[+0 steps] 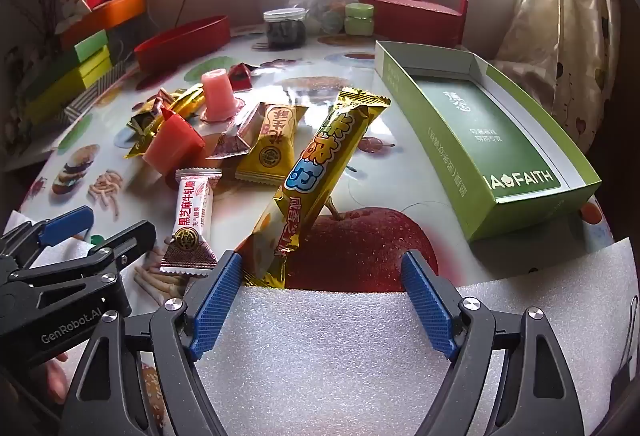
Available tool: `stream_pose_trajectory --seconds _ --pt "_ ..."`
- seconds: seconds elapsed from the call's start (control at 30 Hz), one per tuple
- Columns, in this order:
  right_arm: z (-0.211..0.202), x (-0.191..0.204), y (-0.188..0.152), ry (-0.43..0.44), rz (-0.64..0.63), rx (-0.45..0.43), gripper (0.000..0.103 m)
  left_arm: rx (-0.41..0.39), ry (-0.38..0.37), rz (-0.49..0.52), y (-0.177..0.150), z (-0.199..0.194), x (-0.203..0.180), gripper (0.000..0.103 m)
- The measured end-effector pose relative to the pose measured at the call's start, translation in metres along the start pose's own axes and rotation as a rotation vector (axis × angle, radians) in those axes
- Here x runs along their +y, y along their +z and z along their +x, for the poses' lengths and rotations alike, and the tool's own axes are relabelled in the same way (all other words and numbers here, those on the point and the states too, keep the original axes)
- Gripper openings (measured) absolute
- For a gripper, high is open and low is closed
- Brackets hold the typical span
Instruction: Organize snacks
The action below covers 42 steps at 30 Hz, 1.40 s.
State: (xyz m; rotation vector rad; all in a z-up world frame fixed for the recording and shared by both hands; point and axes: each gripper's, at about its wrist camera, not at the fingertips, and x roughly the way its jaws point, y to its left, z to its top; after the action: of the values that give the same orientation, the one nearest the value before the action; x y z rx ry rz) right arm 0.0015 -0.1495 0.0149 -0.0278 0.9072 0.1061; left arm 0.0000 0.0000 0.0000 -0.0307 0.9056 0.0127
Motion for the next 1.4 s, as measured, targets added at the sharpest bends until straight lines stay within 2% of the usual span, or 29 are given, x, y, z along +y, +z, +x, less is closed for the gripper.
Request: stream_pose_trajectory --seconds 0.47,0.6,1.4 --pt "0.002 0.003 -0.001 0.039 0.011 -0.017 0.083 -0.012 -0.033 -0.042 0.003 0.001 0.010 0.081" --pt "0.001 0.002 0.002 0.041 0.007 -0.009 0.083 -0.011 -0.014 -0.025 0.003 0.001 0.009 0.081" --pt "-0.001 -0.001 0.002 0.049 0.016 -0.014 0.083 -0.009 -0.007 -0.022 0.004 0.001 0.006 0.081"
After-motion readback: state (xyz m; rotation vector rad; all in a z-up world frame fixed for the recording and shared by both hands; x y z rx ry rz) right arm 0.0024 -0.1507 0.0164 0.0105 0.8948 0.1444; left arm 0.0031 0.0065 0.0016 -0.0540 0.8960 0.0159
